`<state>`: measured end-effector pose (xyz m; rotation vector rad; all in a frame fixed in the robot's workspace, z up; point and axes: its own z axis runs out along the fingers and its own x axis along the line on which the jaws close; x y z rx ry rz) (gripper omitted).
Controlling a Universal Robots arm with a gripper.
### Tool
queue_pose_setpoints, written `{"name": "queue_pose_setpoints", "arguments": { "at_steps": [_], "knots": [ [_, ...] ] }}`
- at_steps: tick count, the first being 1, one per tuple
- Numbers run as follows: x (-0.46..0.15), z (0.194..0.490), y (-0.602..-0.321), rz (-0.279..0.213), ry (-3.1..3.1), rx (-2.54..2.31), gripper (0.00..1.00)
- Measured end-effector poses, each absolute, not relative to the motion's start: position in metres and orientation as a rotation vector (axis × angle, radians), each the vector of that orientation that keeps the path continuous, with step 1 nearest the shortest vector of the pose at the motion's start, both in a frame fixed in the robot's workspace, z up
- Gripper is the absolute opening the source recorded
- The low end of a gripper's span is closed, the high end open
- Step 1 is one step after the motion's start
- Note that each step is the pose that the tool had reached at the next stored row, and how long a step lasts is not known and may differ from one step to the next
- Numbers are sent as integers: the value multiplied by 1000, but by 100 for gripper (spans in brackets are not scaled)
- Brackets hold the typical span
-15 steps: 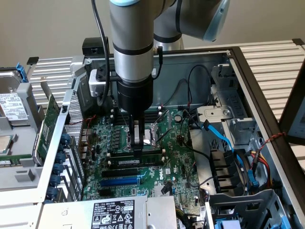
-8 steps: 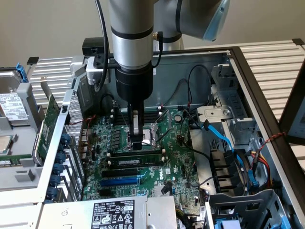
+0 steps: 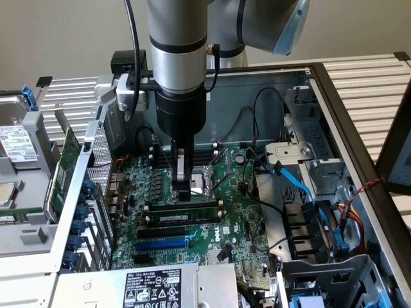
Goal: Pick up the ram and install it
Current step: 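Press down the ram until it locks into place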
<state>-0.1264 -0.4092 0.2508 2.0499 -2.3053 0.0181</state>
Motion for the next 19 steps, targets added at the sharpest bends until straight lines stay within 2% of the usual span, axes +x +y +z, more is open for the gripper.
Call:
{"name": "queue_pose_setpoints", "arguments": {
  "at_steps": [19],
  "knots": [
    [-126, 251, -409, 11, -2556, 1729, 10]
  ]
}}
